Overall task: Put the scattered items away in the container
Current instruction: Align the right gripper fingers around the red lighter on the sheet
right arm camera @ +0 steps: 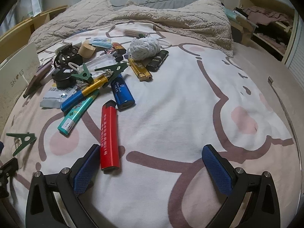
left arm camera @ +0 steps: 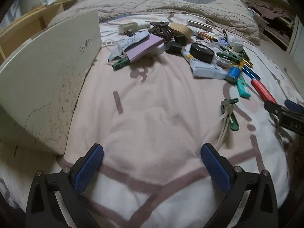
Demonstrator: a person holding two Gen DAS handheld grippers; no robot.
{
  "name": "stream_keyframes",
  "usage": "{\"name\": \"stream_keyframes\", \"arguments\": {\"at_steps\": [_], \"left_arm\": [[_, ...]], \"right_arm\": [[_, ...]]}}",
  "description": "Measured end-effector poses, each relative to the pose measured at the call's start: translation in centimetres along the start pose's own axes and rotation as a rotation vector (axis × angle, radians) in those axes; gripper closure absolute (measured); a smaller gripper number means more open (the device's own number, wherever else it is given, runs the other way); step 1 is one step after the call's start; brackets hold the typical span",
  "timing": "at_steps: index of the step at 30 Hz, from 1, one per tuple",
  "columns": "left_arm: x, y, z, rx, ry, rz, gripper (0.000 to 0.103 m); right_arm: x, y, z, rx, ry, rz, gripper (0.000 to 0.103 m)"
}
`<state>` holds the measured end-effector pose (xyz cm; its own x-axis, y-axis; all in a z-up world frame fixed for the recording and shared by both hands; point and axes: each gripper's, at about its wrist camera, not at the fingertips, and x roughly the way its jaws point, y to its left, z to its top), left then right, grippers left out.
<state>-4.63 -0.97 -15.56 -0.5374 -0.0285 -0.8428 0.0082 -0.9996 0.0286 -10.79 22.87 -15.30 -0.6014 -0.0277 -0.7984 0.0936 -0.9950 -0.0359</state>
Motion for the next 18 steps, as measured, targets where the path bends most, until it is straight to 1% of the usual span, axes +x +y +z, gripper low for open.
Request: {"name": "stream_keyframes", "arguments": {"at_steps": [5,10,12,15,18], "left_arm": [[-0.7,1.0,-0.2,-0.025,0.038,-0.09,0.0],[-1.3,1.3,-0.5,-0.059,0.051,-0.154,0.0],[-1.6,1.4,-0.6,-0.068,0.058,-0.197,0.0],[-1.9,1.4,-0.5,-0.08,0.071,-0.268,0.0],[-2.4,0.8,-0.4,-0.071,0.07,-0.327,0.0]], "right_arm": [[-0.5,-1.6,0.1,-0.002,0.008,-0.042,0.0],[-0.5,-4.9,0.0,0.098,0.011,-0.102,0.0],[-0.4,-5.9,-0.1,0.124,0.012,-0.113,0.0],[-0.4,-6.5,-0.2,0.142,0.011,-0.106,0.0],[-0.3,-6.1,-0.1,0.129,0.012,-0.123,0.0]]}}
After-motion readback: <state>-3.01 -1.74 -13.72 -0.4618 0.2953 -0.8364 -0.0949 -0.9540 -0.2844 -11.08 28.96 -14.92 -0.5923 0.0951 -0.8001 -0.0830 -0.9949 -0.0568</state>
